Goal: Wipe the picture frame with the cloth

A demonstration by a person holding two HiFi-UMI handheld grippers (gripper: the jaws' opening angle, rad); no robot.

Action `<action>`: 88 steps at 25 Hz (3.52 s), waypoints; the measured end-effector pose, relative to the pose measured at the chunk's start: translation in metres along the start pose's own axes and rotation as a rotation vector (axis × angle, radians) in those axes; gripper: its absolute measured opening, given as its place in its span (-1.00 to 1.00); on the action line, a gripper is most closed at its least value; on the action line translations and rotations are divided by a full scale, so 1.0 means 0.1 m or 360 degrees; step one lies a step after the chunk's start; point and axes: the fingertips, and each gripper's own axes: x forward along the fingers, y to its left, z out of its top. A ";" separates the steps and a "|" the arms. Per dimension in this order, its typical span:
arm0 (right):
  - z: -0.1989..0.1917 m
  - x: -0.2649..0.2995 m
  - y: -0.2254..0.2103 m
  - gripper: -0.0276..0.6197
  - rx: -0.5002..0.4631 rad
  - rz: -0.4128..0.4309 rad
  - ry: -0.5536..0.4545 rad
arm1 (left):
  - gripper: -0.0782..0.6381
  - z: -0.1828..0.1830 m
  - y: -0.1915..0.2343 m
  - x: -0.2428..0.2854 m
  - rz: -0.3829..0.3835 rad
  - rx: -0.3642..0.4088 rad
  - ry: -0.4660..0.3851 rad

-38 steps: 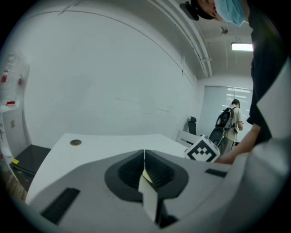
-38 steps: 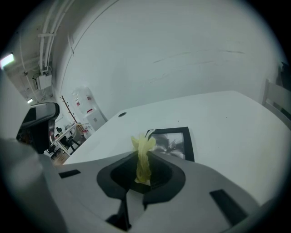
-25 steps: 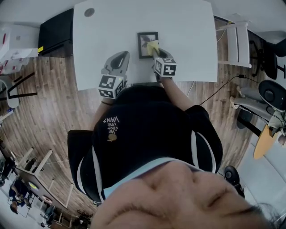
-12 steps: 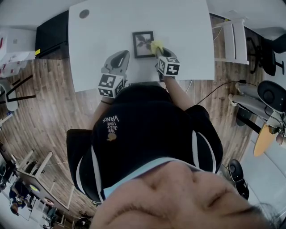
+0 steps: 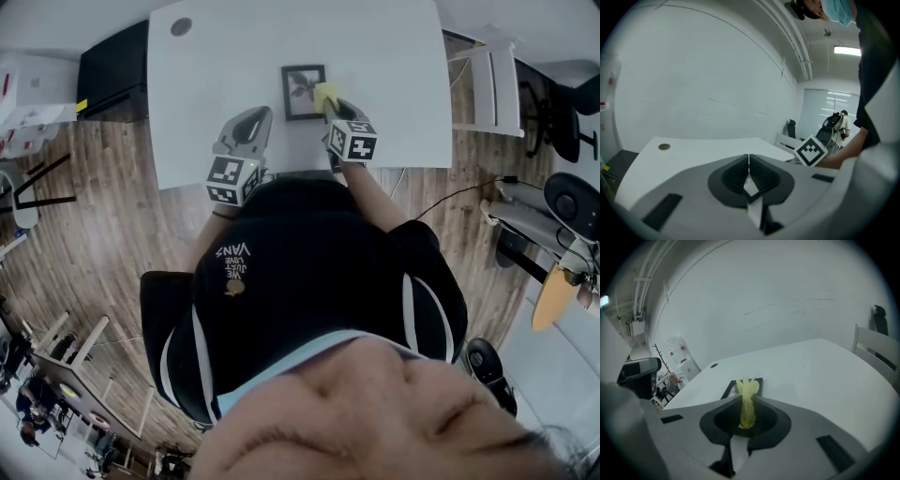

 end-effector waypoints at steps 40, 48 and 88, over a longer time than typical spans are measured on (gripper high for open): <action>-0.30 0.10 0.37 -0.77 -0.0018 0.0034 0.0080 | -0.73 -0.09 0.14 -0.20 -0.0015 -0.0017 0.0020; -0.27 -0.06 0.03 -0.77 0.0014 -0.0066 0.0062 | -0.73 -0.05 0.00 -0.03 -0.0085 -0.0006 0.0026; 1.34 -1.03 0.44 -0.77 -0.0406 0.0045 -0.0610 | -0.73 0.61 0.26 0.13 0.0000 0.0117 -0.0206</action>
